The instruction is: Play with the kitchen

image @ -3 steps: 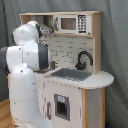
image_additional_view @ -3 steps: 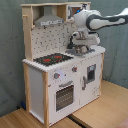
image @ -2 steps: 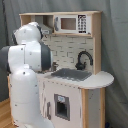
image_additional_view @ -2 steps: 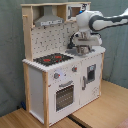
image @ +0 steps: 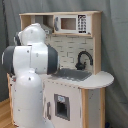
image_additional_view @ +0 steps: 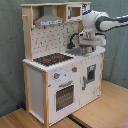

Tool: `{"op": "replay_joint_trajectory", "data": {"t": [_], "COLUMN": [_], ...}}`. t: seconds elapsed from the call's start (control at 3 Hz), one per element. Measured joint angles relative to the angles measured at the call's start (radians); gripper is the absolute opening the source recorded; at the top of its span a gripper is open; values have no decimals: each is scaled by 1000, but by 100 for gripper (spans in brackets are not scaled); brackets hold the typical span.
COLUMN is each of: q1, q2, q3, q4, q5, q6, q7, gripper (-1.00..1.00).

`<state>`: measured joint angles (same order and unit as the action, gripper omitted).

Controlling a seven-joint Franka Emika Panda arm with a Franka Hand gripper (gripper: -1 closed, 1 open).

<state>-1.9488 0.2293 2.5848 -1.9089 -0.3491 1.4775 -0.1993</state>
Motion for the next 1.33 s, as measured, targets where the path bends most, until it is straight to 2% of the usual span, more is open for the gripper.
{"op": "replay_joint_trajectory", "data": {"t": [0.33, 0.67, 1.33], "q1": [-3, -5, -5], "q2": [77, 104, 6], "q3": [-1, -34, -129], "q4": [-44, -38, -24], "q5": [-57, -120, -131], "q6": [22, 94, 279], "q7": [22, 22, -18], "gripper": [-100, -100, -100]}}
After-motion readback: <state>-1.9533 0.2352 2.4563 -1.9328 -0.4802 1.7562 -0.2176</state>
